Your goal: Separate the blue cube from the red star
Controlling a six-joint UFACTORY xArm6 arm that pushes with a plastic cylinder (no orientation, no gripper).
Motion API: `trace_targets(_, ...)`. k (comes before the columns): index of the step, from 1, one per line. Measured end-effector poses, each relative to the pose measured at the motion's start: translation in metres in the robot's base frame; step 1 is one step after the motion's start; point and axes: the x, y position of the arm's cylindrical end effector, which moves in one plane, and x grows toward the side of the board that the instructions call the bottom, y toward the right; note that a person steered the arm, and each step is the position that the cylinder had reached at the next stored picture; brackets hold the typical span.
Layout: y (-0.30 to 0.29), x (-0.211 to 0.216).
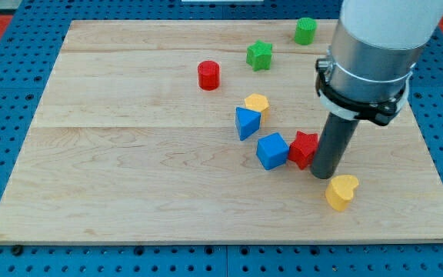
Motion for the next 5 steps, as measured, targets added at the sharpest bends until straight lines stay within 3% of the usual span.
trace_targets(1,-0.020,0.020)
trace_targets(2,0.006,0.051)
trace_targets(3,0.028,0.052)
trace_targets(5,-0.033,0.049)
